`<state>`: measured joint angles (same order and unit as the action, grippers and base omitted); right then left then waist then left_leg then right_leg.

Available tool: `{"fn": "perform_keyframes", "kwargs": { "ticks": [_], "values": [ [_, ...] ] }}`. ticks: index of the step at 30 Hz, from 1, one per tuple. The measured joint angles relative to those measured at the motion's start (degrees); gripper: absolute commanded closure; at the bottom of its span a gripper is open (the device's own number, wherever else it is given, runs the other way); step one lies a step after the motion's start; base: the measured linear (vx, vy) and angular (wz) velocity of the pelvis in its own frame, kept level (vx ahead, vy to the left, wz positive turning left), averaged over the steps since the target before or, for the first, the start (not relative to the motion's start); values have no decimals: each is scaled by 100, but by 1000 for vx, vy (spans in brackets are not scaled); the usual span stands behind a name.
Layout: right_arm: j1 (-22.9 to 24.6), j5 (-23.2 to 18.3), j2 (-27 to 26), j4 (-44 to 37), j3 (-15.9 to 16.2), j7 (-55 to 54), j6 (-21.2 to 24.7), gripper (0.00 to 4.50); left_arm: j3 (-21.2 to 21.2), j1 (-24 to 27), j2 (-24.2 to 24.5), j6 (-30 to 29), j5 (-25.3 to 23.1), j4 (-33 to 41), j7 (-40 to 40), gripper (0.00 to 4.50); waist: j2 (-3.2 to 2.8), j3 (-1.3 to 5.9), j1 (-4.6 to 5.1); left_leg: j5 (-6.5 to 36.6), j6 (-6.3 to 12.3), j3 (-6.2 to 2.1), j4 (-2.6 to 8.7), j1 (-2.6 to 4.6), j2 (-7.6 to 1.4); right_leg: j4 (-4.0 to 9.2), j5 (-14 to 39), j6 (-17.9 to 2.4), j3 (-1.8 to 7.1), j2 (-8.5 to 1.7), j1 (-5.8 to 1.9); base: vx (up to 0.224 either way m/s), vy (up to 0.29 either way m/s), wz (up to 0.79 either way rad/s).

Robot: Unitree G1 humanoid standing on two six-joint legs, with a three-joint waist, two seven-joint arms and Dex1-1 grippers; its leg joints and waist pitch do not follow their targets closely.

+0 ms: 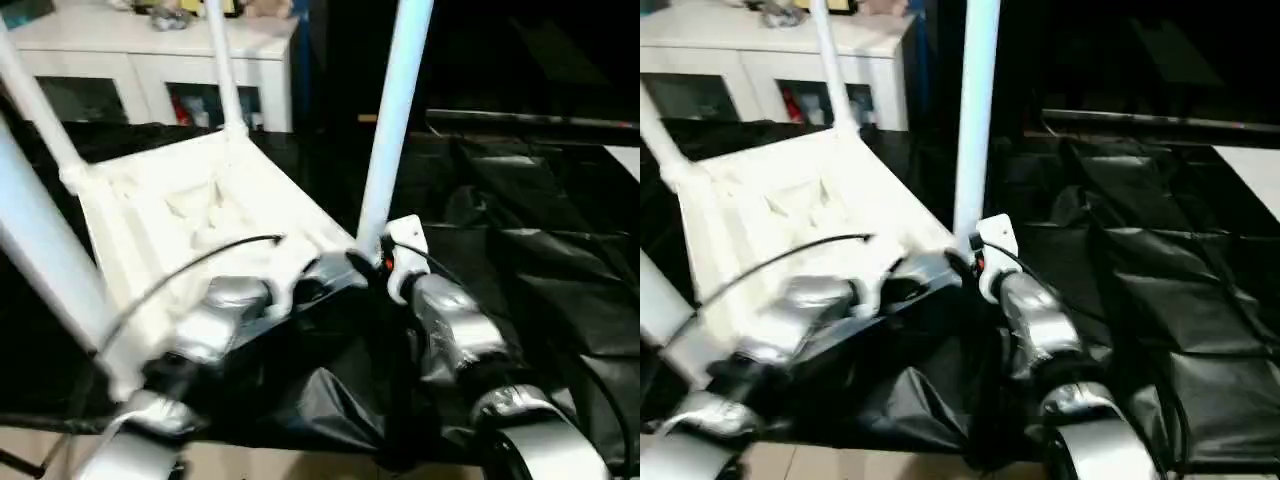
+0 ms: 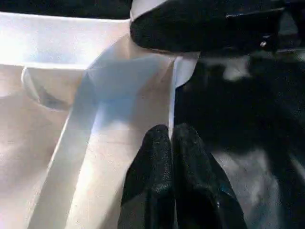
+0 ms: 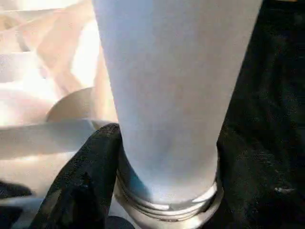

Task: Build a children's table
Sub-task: Rotate leg to tighten

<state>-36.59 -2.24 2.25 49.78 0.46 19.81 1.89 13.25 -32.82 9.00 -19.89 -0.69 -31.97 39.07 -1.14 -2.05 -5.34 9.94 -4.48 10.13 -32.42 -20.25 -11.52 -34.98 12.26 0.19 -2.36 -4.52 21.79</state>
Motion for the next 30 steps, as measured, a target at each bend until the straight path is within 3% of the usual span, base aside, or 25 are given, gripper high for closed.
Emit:
{"fn": "perform_keyframes", "kwargs": {
  "ticks": [2, 5, 11, 15, 22, 28, 30],
  "values": [
    [1, 28, 0, 18, 0, -16, -60, 181, 12, -5, -34, 36, -41, -30, -11, 450, -8, 5, -4, 0, 0, 0, 3, 0, 7, 0, -1, 1, 8, -2, -2, 0, 0, 0],
    [15, 7, 3, 54, -39, 9, -206, 112, 30, -4, -50, 82, -70, -26, -10, 450, -10, 5, -12, 0, 1, -2, 12, -7, 11, 0, -2, 2, 9, -3, 3, 0, 0, 0],
    [31, -63, 183, 48, -48, 816, -376, 63, 28, 60, 107, 279, -51, 21, 181, 450, -16, 1, -8, 0, 1, -5, 40, -16, 10, 0, -8, 4, -2, -3, 17, 0, 0, 0],
    [67, -114, 544, -38, 161, 1781, -469, 63, 6, 188, 332, 300, 54, 219, 518, 450, -22, 0, 0, -1, 0, -8, 59, -19, 2, -4, -15, -3, -16, 1, 23, 0, 0, 0],
    [330, -264, 1394, -742, 651, 4057, -592, 63, 1, 769, 1203, 462, 411, 975, 1825, 450, -32, 0, -22, -2, 2, -6, 42, -46, -24, -4, 1, -11, -31, 20, 36, 0, 0, 0],
    [344, -443, 1434, -903, 746, 4678, -460, 63, 26, 1053, 1586, 275, 617, 1503, 2498, 450, -30, -1, -68, -4, 53, 11, -32, -132, -23, 0, 4, -14, -19, 8, 90, 0, 0, 0],
    [344, -489, 1463, -951, 799, 4851, -332, 90, 31, 1089, 1640, 270, 659, 1565, 2567, 450, -30, -1, -80, 0, 60, 13, -45, -145, -23, -2, 4, -15, -16, 7, 100, 0, 0, 0]
  ]
}}
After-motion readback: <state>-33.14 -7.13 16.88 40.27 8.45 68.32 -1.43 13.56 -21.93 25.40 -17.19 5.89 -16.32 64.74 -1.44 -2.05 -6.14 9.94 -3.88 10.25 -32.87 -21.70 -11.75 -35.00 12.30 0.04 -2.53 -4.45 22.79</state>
